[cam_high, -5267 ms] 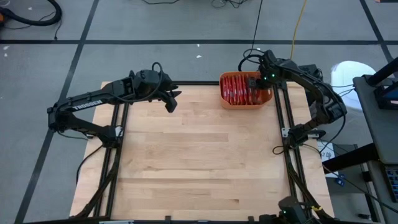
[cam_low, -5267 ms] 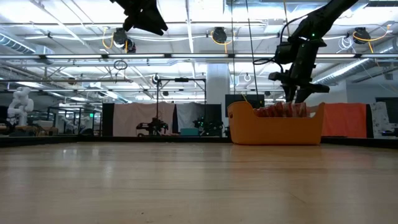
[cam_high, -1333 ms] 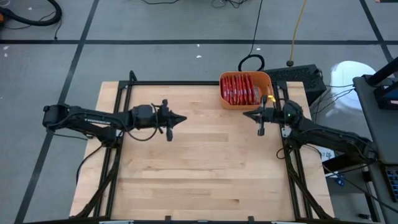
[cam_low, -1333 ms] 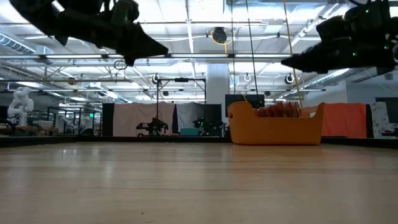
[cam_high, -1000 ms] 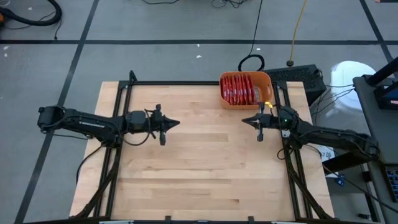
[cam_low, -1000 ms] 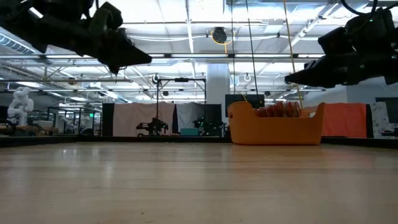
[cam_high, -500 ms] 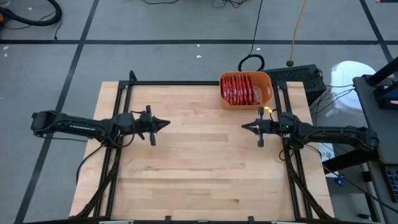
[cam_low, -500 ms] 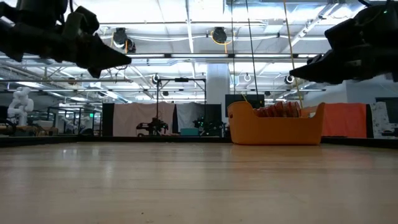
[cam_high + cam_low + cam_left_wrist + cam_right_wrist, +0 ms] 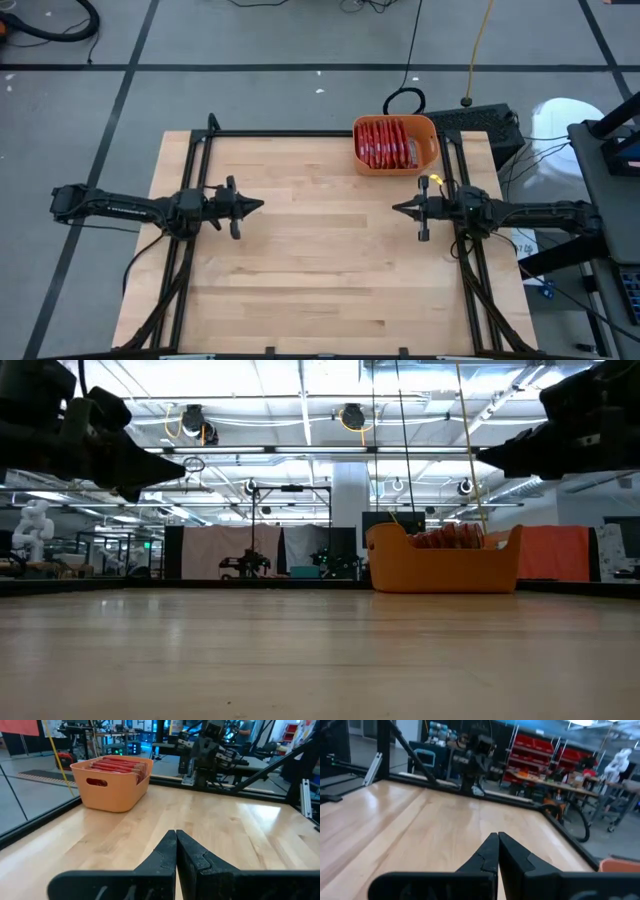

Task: Sort popcorn bags into baskets
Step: Return to Home Position

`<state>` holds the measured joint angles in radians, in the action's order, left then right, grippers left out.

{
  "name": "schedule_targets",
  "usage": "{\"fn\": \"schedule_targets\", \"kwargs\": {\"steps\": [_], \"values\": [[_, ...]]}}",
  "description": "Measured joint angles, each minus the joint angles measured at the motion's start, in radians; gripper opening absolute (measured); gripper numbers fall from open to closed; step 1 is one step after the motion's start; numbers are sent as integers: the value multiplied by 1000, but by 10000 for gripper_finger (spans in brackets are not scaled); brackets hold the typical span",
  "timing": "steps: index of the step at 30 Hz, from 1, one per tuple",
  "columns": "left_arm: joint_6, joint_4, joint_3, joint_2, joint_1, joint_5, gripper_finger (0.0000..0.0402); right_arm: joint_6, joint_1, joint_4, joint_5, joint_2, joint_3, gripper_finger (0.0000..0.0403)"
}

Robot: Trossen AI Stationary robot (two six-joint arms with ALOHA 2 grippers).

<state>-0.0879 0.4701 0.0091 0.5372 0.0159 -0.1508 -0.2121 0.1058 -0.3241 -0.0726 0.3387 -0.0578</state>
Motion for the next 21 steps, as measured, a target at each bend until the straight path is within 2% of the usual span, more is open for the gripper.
{"fn": "schedule_targets", "kwargs": {"steps": [10,21], "values": [[41,-111,0,-126,-13,-26,0,-36,-25,23,25,-112,0,0],[37,-273,1,-289,-13,-27,0,-15,-66,244,72,-337,0,0]]}}
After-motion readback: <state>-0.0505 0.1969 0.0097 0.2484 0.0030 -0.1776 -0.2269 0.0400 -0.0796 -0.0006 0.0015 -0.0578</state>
